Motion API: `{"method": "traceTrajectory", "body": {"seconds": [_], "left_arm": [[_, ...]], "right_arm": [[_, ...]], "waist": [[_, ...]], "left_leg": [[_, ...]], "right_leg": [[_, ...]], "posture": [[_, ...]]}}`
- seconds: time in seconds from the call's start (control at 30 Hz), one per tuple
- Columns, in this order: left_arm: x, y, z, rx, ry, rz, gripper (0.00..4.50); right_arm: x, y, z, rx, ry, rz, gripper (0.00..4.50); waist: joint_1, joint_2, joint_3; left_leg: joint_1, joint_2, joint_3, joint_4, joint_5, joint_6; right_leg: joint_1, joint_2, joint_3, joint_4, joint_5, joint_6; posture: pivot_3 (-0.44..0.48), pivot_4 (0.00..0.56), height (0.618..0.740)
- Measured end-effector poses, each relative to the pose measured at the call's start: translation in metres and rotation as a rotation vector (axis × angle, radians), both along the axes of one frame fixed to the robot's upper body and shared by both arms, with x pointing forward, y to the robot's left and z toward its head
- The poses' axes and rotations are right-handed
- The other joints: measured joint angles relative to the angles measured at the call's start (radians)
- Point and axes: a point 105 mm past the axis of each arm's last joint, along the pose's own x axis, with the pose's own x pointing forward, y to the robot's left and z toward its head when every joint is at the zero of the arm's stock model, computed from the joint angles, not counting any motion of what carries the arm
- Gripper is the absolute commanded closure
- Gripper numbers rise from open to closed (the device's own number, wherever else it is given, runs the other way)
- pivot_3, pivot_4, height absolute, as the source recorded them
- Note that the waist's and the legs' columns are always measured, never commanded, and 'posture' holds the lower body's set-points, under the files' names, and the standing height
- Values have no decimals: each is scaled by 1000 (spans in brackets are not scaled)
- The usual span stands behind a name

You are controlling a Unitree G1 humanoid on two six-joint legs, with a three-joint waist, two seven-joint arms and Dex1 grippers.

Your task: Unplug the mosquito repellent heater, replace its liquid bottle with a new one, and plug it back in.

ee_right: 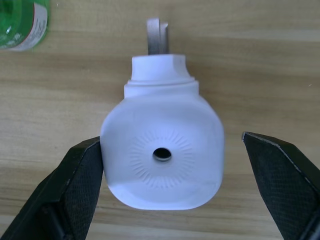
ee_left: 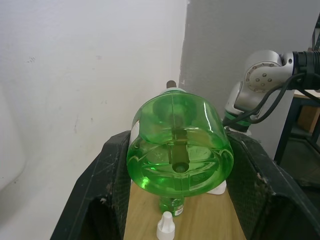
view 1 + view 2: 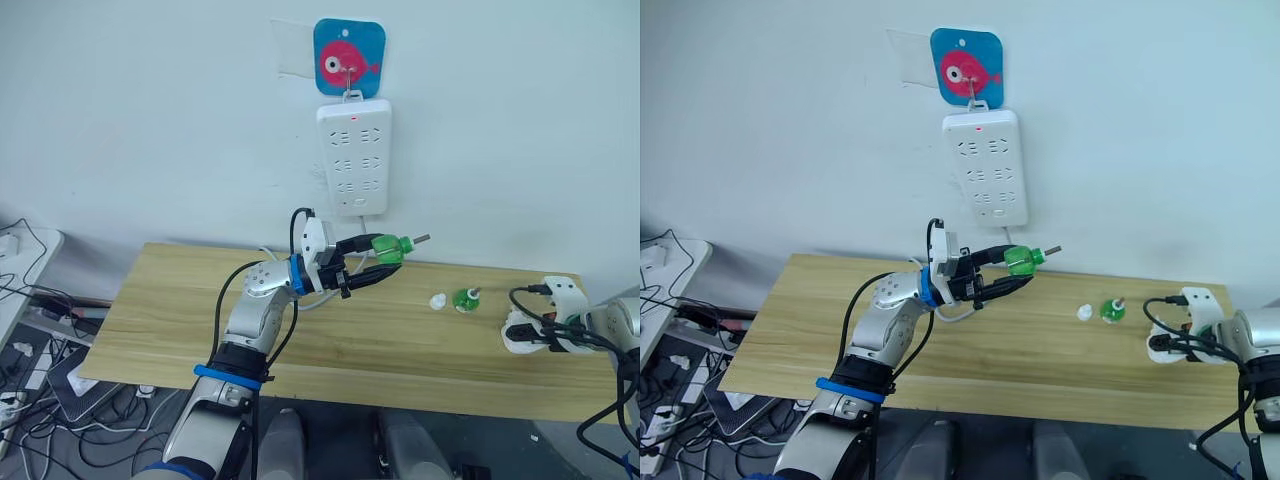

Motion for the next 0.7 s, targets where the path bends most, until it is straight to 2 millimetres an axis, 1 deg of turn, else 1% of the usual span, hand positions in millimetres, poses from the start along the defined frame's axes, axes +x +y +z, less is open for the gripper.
{"method": "traceTrajectory", "body": {"seconds": [0.1, 0.13, 0.17, 0.2, 0.27, 0.3, 0.5, 0.57, 0.63, 0.7], "left_arm": [[0, 0, 0, 1, 2, 1, 2217], [0, 0, 0, 1, 2, 1, 2217], [0, 0, 0, 1, 2, 0, 2217], [0, 0, 0, 1, 2, 0, 2217], [0, 0, 0, 1, 4, 0, 2217], [0, 0, 0, 2, 4, 0, 2217], [0, 0, 0, 2, 3, -2, 2217], [0, 0, 0, 4, 2, -4, 2217], [0, 2, 0, 10, 1, -10, 2217], [-2, 4, -2, 20, 1, -24, 2217]], "right_arm": [[1, 2, -2, 3, 2, 9, 42], [0, 3, -3, 12, 5, 12, 310], [0, 4, -4, 15, 7, 15, 435], [0, 4, -4, 16, 9, 17, 679], [0, 4, -4, 18, 9, 21, 1366], [0, 2, -2, 12, 5, 19, 1578], [-1, 4, -2, 38, 7, 22, 1574], [-6, 1, 1, 45, 5, 28, 1574], [-13, -5, 11, 51, 1, 34, 1574], [-17, -4, 30, 104, -30, 51, 1574]], "waist": [[0, 0, 0], [0, 0, 0], [0, 0, 0], [0, 0, 0], [0, 0, 1], [0, -1, 1], [0, -1, 2], [1, 1, 3], [1, 3, 4], [2, 3, 5]], "left_leg": [[0, 0, 0, 0, 0, 0], [0, 0, 0, 0, 0, 0], [0, 0, 0, 0, 0, 0], [0, 0, 0, 0, 0, 0], [0, 0, 0, 0, 0, 0], [0, 0, 0, 0, 0, 0], [0, 0, 0, 0, 0, 0], [-1, 0, 0, 0, 0, 0], [-1, -1, 0, 0, 0, 0], [-1, 0, 0, 0, 0, 0]], "right_leg": [[0, 0, 0, 0, 0, 0], [0, 0, 0, 0, 0, 0], [0, 0, 0, 0, 0, 0], [0, 0, 0, 0, 0, 0], [0, 0, 0, 0, 0, 0], [0, 0, 0, 0, 0, 0], [0, 0, 0, 0, 0, 0], [0, 0, 0, -1, 0, 0], [0, -1, 0, -1, 0, 0], [0, 0, -1, -1, 0, 0]], "posture": [[34, 264, 740], [34, 264, 740], [33, 266, 740], [33, 266, 740], [33, 266, 740], [33, 266, 740], [25, 263, 740], [24, 263, 740], [19, 261, 740], [2, 260, 740]]}}
